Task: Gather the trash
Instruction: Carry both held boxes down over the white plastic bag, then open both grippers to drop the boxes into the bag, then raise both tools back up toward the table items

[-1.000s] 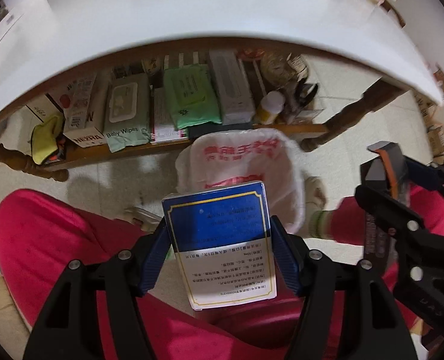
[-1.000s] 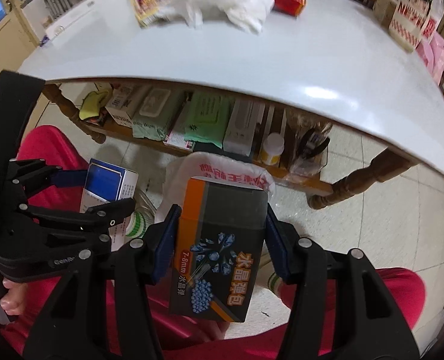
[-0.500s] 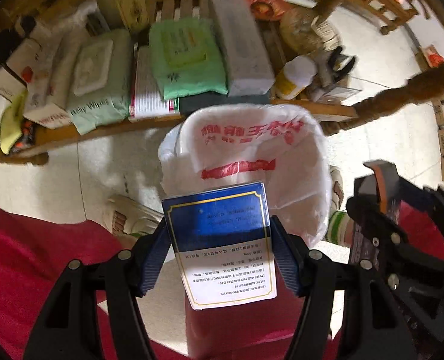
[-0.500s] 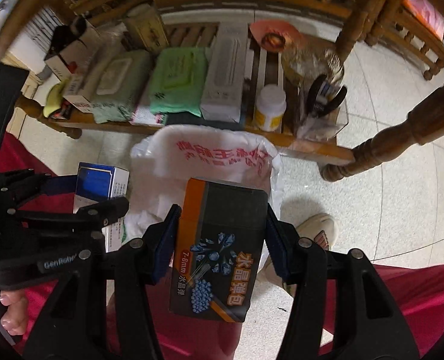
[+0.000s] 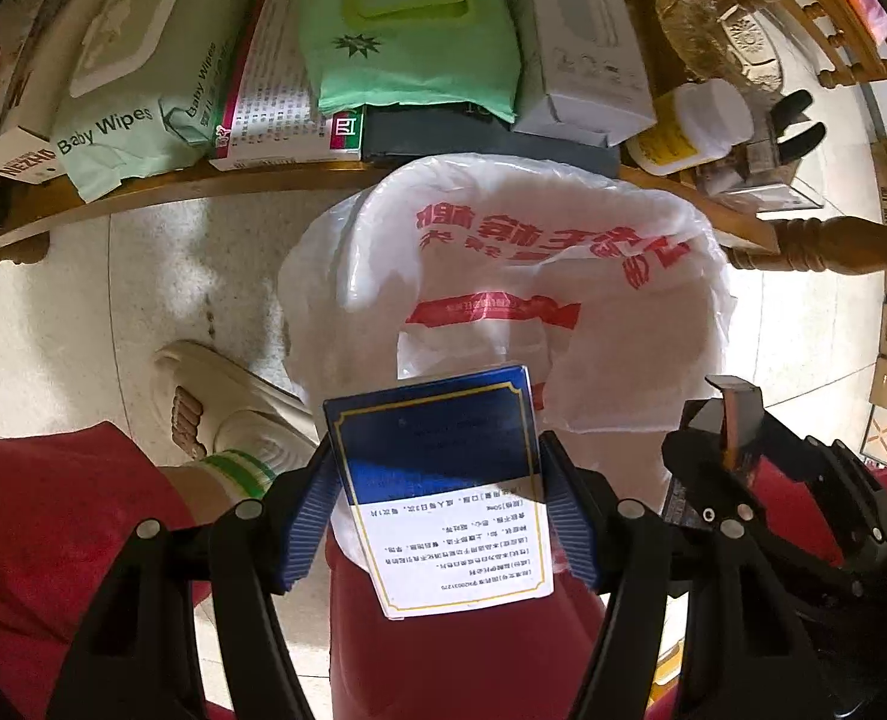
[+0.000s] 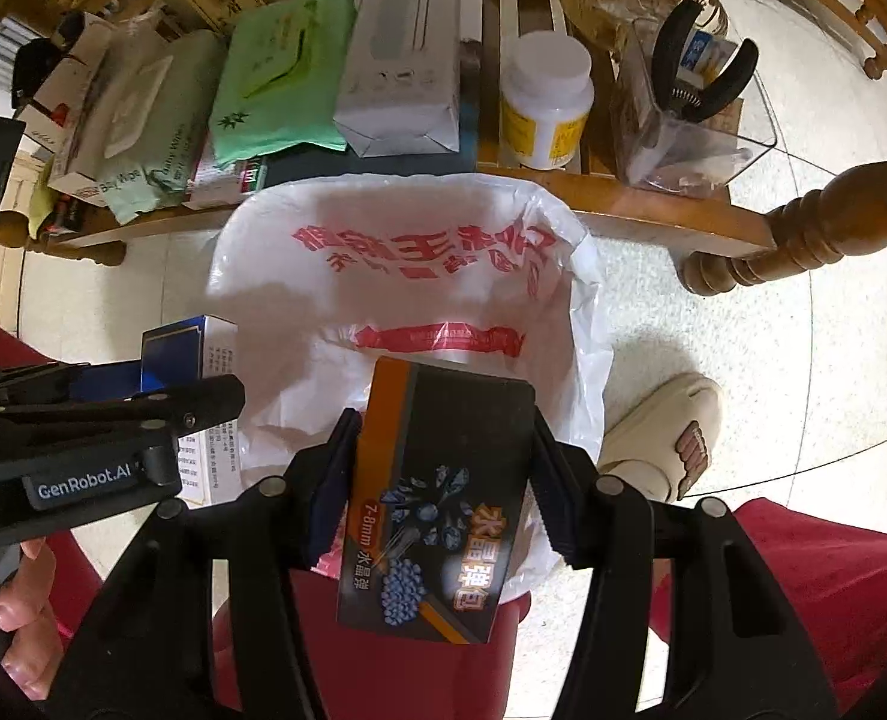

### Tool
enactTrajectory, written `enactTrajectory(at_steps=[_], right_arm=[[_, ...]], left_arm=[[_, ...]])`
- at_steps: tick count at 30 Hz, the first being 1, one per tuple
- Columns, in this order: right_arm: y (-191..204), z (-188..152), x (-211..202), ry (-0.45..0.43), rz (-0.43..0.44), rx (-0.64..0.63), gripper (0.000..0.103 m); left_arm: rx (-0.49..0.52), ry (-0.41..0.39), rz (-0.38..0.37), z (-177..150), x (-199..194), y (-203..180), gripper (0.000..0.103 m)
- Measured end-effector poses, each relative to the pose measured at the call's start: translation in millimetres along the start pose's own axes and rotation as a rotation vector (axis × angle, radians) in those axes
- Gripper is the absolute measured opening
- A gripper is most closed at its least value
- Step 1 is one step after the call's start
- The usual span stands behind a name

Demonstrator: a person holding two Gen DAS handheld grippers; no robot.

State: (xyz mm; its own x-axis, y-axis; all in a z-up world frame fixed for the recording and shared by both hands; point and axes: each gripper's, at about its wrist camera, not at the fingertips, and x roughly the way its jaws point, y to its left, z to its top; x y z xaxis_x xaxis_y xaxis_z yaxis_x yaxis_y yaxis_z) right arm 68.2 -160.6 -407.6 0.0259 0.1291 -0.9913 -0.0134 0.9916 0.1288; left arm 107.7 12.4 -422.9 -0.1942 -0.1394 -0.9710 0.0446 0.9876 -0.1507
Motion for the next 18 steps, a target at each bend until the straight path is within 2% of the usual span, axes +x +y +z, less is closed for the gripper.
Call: enactTrajectory(at_steps=[8, 9, 11, 13, 18], right_arm=[[-2.8, 4.5, 10.1, 0.005, 0.024, 0.019, 0.054], [-3.4, 4.8, 10.5, 0.005, 0.025, 0.023, 0.055], [-5.4, 6.2, 11.5, 0.003, 0.015, 0.032, 0.064], [-8.1, 7.0, 10.9, -0.001, 0.023, 0.043, 0.065], [-7.8, 8.3, 10.7, -0.005, 0.024, 0.043, 0.065]], left_arm=[[-0.045, 0.025, -0.019, 7.3, 8.2, 6.1, 0.065], [-0.048, 0.024, -0.017, 7.9, 8.4, 6.5, 0.066], [-0.056, 0.022, 0.01, 9.3, 8.8, 8.5, 0.071], [-0.066, 0.02, 0.007, 11.1, 8.7, 10.4, 0.075], [-0.062, 0.014, 0.025, 12.4, 7.2, 10.3, 0.076]])
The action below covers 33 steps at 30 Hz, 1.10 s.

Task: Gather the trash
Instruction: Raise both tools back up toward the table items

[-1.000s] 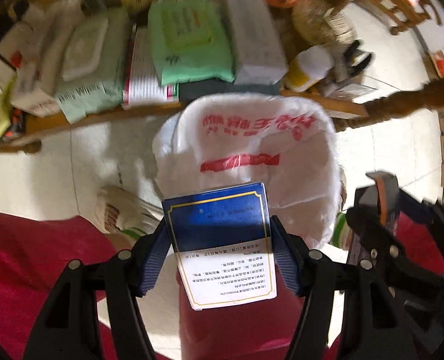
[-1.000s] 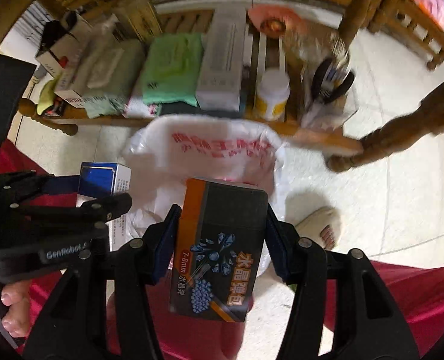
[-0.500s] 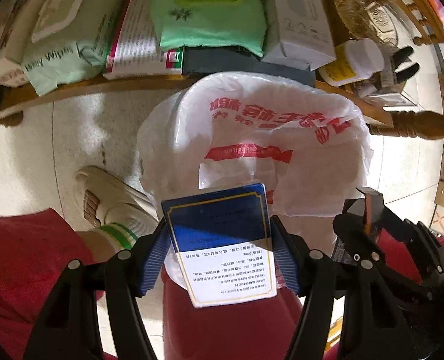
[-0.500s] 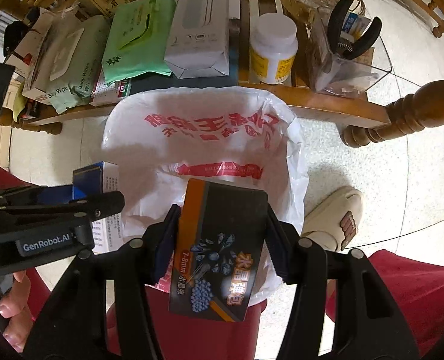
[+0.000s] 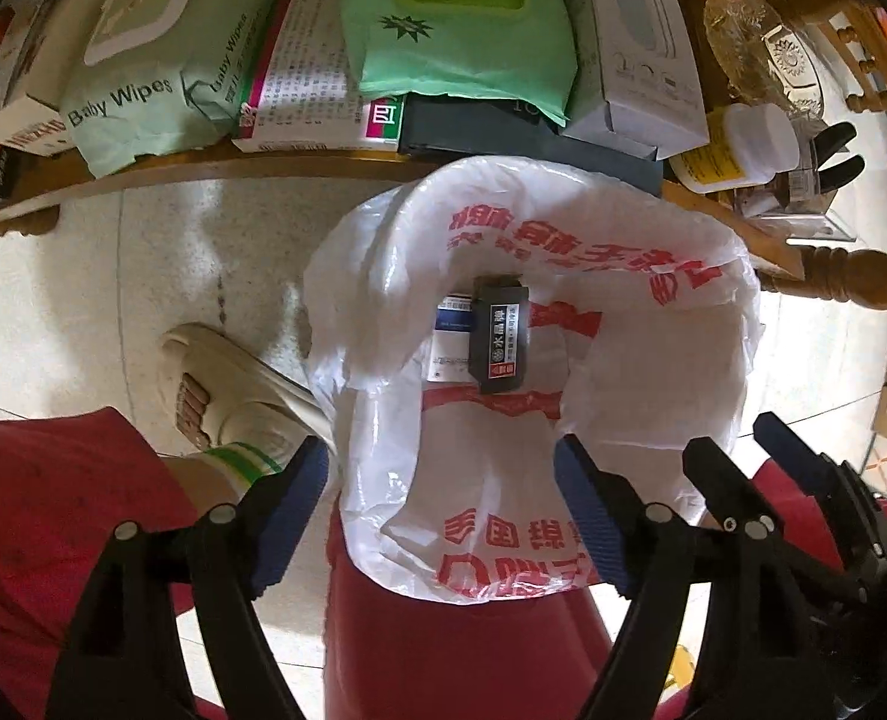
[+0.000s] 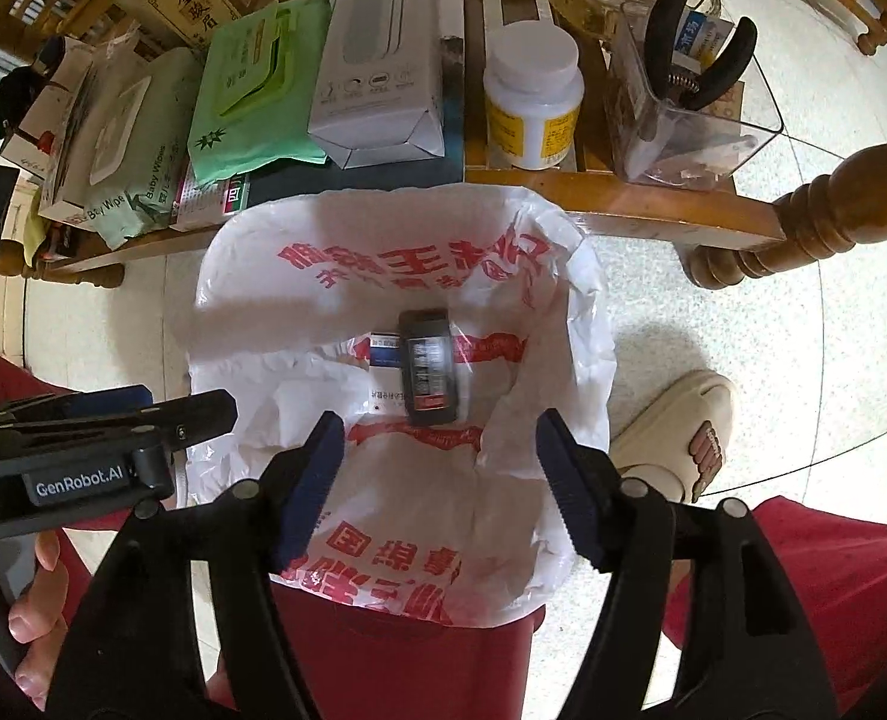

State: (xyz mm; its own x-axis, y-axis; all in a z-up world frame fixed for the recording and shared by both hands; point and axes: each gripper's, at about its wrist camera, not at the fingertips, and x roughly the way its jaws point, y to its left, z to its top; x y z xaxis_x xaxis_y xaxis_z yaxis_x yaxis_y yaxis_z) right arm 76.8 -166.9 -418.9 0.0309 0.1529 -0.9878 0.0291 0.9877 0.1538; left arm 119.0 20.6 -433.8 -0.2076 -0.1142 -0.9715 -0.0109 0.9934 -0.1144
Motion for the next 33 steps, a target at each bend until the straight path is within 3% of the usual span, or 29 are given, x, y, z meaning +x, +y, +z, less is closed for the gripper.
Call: enactTrajectory(at_steps=[12, 18, 21, 23, 26, 30, 33], right_arm=[[4.9, -4.2, -13.0, -0.03, 0.008, -0.011, 0.065], [8.0, -15.6, -37.6, -0.058, 0.039, -0.026, 0.066], [12.4, -25.9, -68.0, -0.103, 0.059, -0.064, 0.069], [13.9, -33.3, -94.3, -0.153, 0.078, -0.085, 0.08], [12.5, -46.9, -139.5, -0.218, 0.124, -0.12, 0.085], [4.5, -50.8, -201.2, -0.273, 0.195, -0.161, 0.086], [1.3, -44.5, -248.5, -0.332, 0.181, -0.199, 0.086]], left_arm=[[0.034, -0.039, 0.045, -7.9, -11.3, -2.5, 0.076], [0.059, -0.078, 0.045, -20.7, -32.6, -0.8, 0.081], [0.094, -0.119, 0.05, -35.9, -59.4, -2.3, 0.085], [0.129, -0.172, 0.058, -54.6, -84.3, -3.5, 0.087], [0.166, -0.211, 0.041, -82.1, -117.3, 0.3, 0.089], [0.139, -0.232, 0.027, -106.4, -171.8, 9.5, 0.09], [0.105, -0.289, 0.004, -114.3, -229.5, 19.3, 0.09]])
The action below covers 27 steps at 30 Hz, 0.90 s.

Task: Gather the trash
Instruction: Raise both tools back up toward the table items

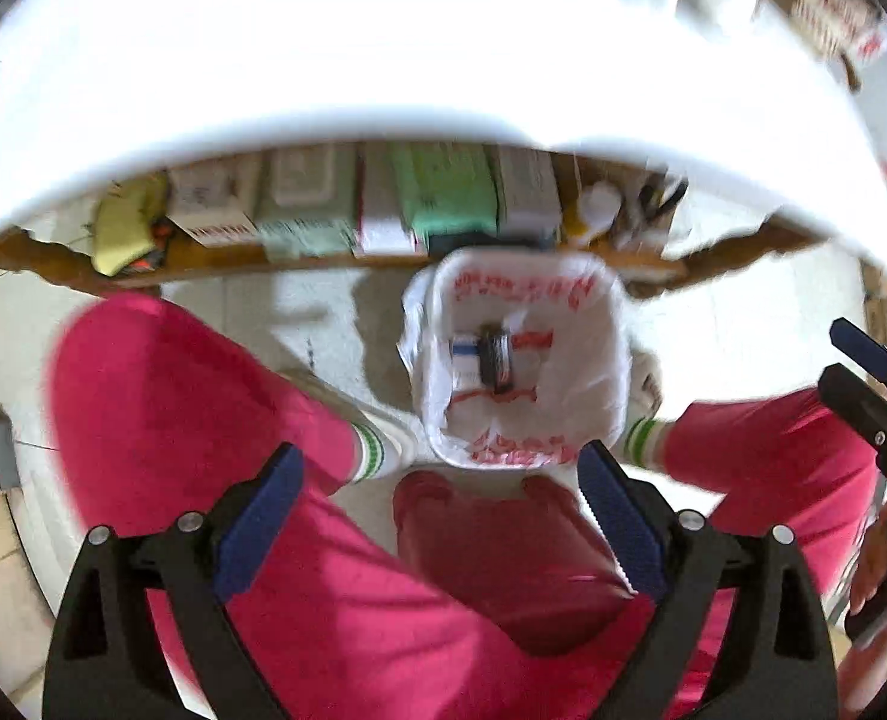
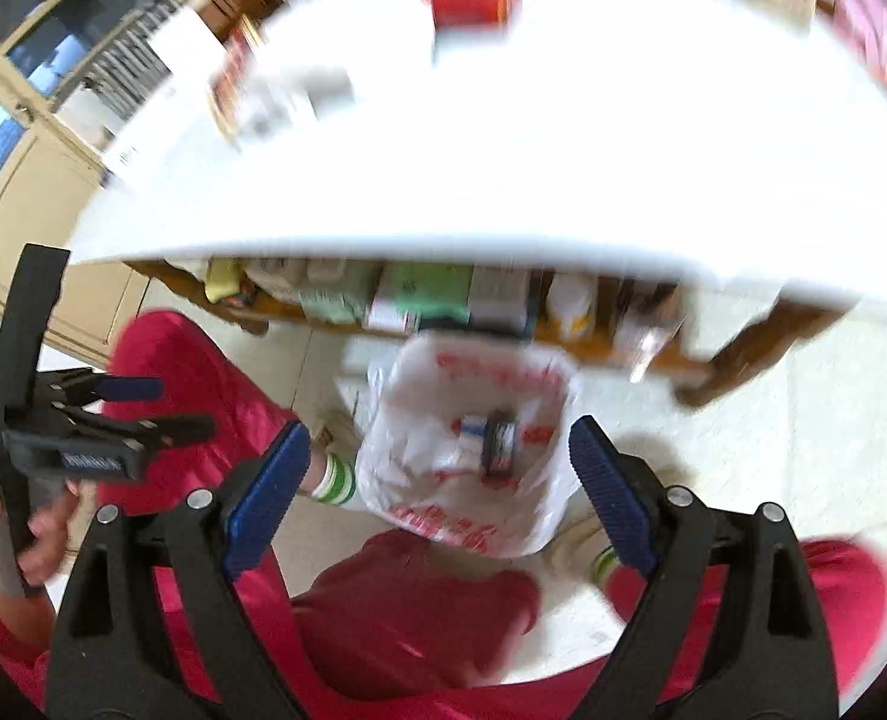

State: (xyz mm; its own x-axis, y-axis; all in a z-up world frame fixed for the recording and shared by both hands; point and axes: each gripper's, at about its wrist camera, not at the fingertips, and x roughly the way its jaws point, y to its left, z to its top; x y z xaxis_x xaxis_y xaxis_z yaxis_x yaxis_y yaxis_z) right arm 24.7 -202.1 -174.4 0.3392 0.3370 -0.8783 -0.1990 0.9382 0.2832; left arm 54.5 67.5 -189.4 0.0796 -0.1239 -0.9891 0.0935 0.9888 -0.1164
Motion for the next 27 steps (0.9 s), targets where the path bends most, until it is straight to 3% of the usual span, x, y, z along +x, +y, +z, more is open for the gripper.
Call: enactTrajectory(at_steps=[4, 7, 13, 22, 27], right_arm=[[13.6, 43.1, -68.5, -0.09, -0.046, -0.143, 0.092], [26.4, 76.6, -117.2, -0.163, -0.026, -0.247, 0.096], [38.1, 130.9, -170.3, -0.185, 0.056, -0.397, 0.096], [24.9, 200.8, -182.3, -0.133, 0.107, -0.479, 0.096], [23.3, 221.2, -177.2, -0.114, 0.107, -0.524, 0.096]], left_arm=[[-0.037, -0.098, 0.001, 20.3, -67.7, 4.5, 0.095], [-0.073, -0.16, 0.009, 39.9, -117.9, 6.3, 0.095], [-0.143, -0.232, 0.051, 69.4, -177.0, 0.0, 0.095], [-0.165, -0.186, 0.077, 102.9, -191.2, -23.0, 0.095], [-0.199, -0.223, 0.091, 117.2, -192.5, -30.8, 0.095]])
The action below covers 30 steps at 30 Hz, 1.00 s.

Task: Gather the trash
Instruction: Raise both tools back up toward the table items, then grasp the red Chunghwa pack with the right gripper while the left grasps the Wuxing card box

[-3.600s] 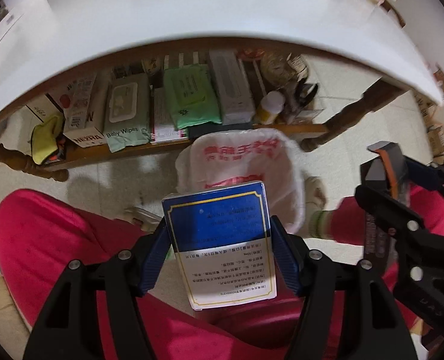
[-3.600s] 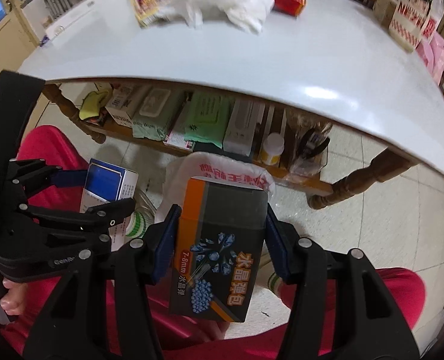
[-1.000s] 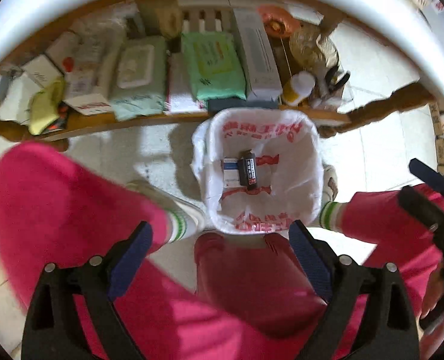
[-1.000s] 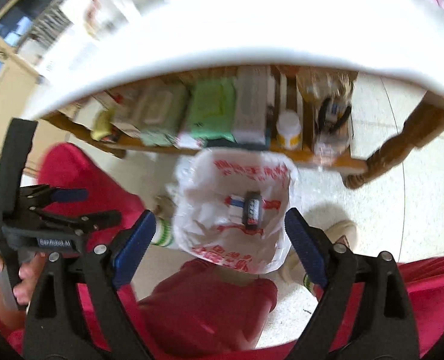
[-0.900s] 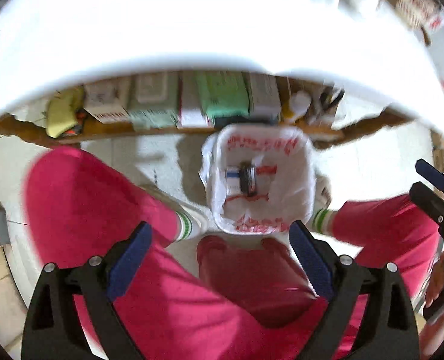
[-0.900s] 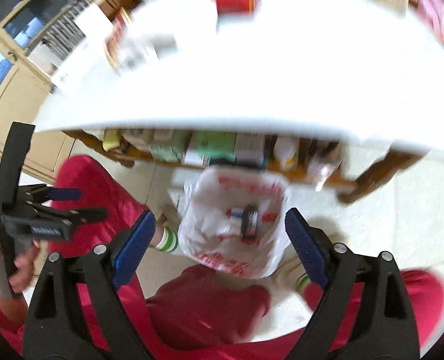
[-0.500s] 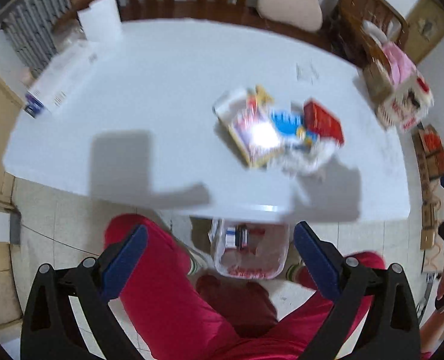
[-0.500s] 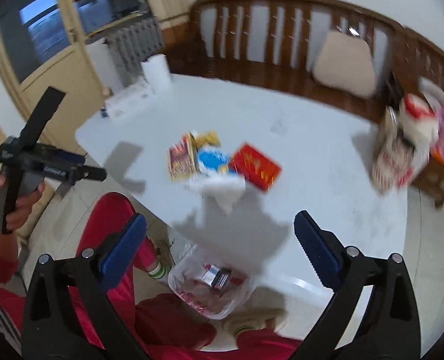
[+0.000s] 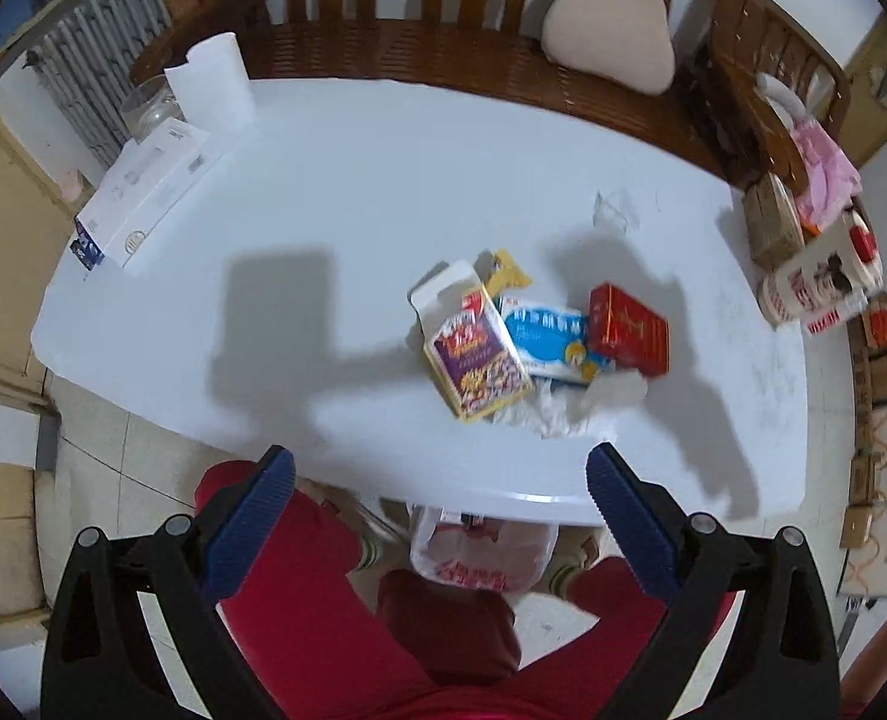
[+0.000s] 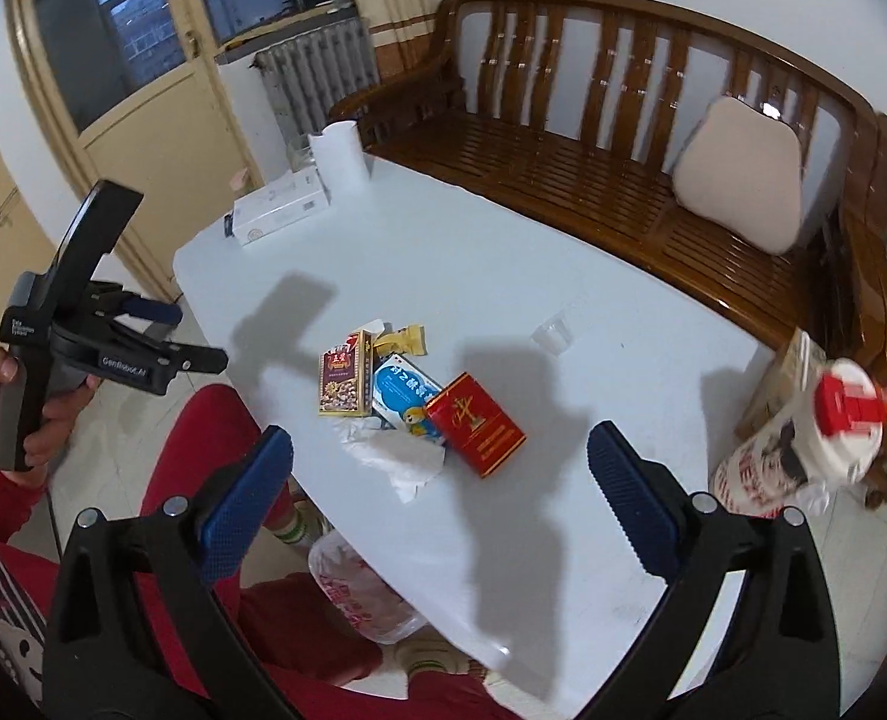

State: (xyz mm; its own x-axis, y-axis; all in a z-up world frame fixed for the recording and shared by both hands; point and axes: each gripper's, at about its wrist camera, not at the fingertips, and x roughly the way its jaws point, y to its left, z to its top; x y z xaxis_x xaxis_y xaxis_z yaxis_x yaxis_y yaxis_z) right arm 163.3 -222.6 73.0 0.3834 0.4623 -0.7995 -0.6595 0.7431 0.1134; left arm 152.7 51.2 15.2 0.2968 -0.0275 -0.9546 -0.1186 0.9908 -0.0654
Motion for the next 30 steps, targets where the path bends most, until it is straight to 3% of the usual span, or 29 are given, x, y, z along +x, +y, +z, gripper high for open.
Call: enactTrajectory(at_steps=[16, 30], right_arm=[[-13.9, 27.1, 55.7, 0.142, 0.059, -0.176, 0.096], [-8.8, 14.0, 115.0, 0.276, 0.086, -0.317, 0.096]], left_arm=[[-0.057, 0.056, 0.003, 27.8, 51.2, -24.5, 0.095], [-0.187, 0.108, 0.008, 35.4, 105.8, -7.7, 0.095]])
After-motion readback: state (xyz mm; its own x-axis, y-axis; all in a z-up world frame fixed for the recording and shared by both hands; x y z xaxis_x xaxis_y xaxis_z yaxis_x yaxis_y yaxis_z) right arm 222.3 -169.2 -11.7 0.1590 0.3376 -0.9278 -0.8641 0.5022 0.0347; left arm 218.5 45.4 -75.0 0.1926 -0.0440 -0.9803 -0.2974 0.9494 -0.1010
